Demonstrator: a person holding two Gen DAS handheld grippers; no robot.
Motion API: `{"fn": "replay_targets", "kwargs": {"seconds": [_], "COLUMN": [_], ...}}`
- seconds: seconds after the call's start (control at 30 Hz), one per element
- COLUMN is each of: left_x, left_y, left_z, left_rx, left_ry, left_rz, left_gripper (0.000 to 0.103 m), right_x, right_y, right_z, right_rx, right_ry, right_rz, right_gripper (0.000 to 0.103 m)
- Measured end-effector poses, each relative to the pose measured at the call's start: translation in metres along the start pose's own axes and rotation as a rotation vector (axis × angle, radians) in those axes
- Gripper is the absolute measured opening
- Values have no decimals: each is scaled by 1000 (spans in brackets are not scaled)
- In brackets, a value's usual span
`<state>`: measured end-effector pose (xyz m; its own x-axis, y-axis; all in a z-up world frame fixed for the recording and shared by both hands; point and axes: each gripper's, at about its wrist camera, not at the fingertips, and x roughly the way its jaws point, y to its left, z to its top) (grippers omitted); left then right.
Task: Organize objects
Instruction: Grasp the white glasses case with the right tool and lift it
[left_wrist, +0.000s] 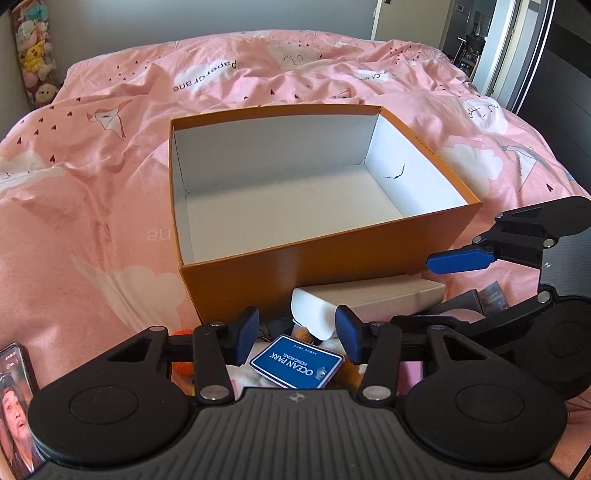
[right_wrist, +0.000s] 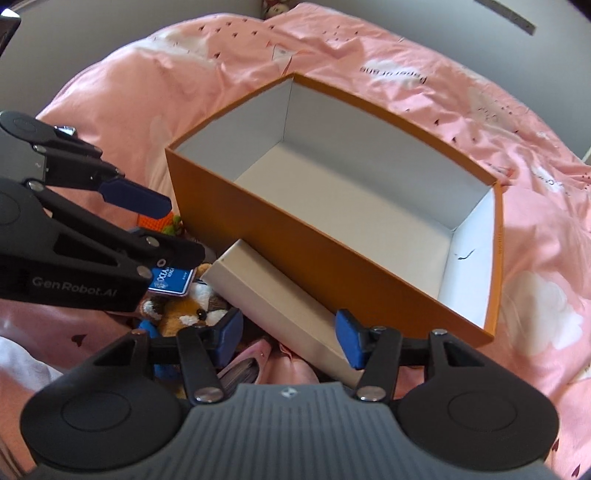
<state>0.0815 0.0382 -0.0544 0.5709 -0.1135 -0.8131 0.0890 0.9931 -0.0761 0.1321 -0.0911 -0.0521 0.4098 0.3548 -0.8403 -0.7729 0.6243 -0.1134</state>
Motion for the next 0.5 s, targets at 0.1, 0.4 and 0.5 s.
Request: {"fn": "replay_targets", "kwargs": {"seconds": [0.1,0.4,0.5], "left_x": [7,23,25], "left_y": [6,21,26], "left_z": [2,5,5], "left_rx": [-21,-93,-105], "left_ry": [17,68,76], "left_rz": [-18,-60,-69], "left_gripper": [57,56,56], "right_x": [13,51,60], "right_y": [-2,-3,-3], "right_z": [6,11,10], "right_rx": [-22,-55,-64], "right_ry": [44,156,171], "right_rz": [28,52,46], "right_gripper": [58,64,65]}}
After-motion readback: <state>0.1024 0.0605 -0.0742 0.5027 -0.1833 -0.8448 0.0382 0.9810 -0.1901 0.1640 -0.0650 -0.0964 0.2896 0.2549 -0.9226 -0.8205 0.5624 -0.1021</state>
